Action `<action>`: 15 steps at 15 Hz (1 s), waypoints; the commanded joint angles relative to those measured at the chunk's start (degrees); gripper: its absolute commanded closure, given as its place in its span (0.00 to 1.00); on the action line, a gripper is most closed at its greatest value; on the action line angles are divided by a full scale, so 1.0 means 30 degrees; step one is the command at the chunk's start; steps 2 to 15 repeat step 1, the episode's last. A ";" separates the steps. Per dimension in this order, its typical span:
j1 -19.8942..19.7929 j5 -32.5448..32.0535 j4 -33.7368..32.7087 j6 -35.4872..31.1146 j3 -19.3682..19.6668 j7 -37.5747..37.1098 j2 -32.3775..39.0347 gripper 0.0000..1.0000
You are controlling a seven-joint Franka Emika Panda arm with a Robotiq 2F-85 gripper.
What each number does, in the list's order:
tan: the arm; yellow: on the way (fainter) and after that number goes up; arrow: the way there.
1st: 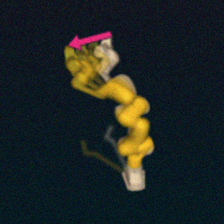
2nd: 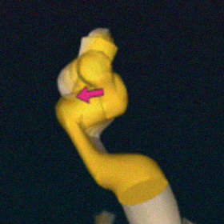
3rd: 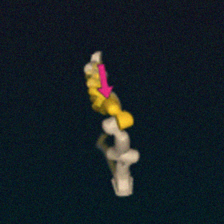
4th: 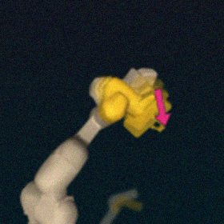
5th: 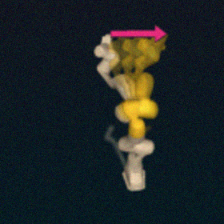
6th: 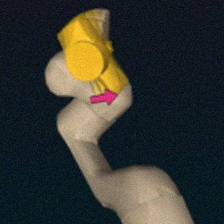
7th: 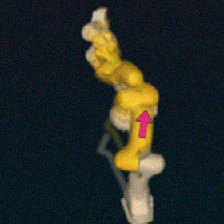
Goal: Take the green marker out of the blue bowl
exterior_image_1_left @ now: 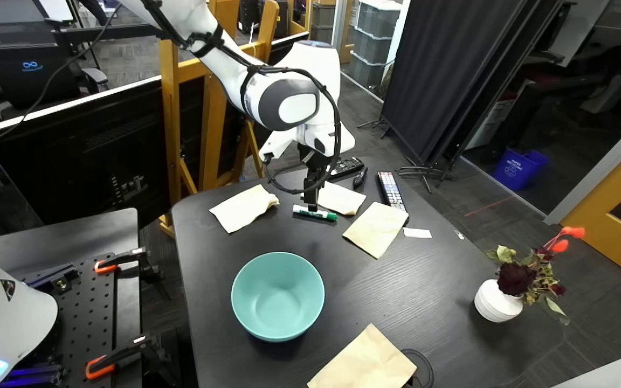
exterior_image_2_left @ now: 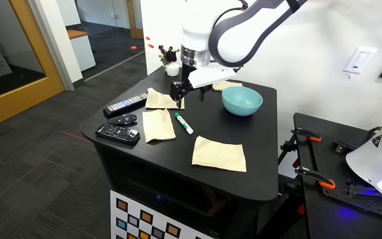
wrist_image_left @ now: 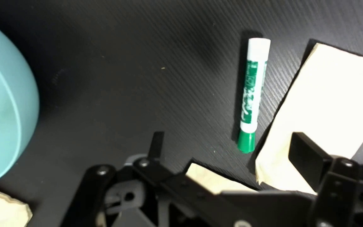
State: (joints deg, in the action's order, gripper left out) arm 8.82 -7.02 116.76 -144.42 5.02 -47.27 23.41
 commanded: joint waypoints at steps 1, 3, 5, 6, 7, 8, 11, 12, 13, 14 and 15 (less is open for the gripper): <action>0.0079 0.0070 0.0184 0.0031 0.0082 0.0066 -0.0196 0.00; 0.0079 0.0070 0.0184 0.0031 0.0082 0.0066 -0.0196 0.00; 0.0079 0.0070 0.0184 0.0031 0.0082 0.0066 -0.0196 0.00; 0.0079 0.0070 0.0184 0.0031 0.0082 0.0066 -0.0196 0.00; 0.0079 0.0070 0.0184 0.0031 0.0082 0.0066 -0.0196 0.00; 0.0079 0.0070 0.0184 0.0031 0.0082 0.0066 -0.0196 0.00; 0.0079 0.0070 0.0184 0.0031 0.0082 0.0066 -0.0196 0.00; 0.0079 0.0070 0.0184 0.0031 0.0082 0.0066 -0.0196 0.00; 0.0079 0.0070 0.0184 0.0031 0.0082 0.0066 -0.0196 0.00; 0.0079 0.0070 0.0184 0.0031 0.0082 0.0066 -0.0196 0.00; 0.0079 0.0070 0.0184 0.0031 0.0082 0.0066 -0.0196 0.00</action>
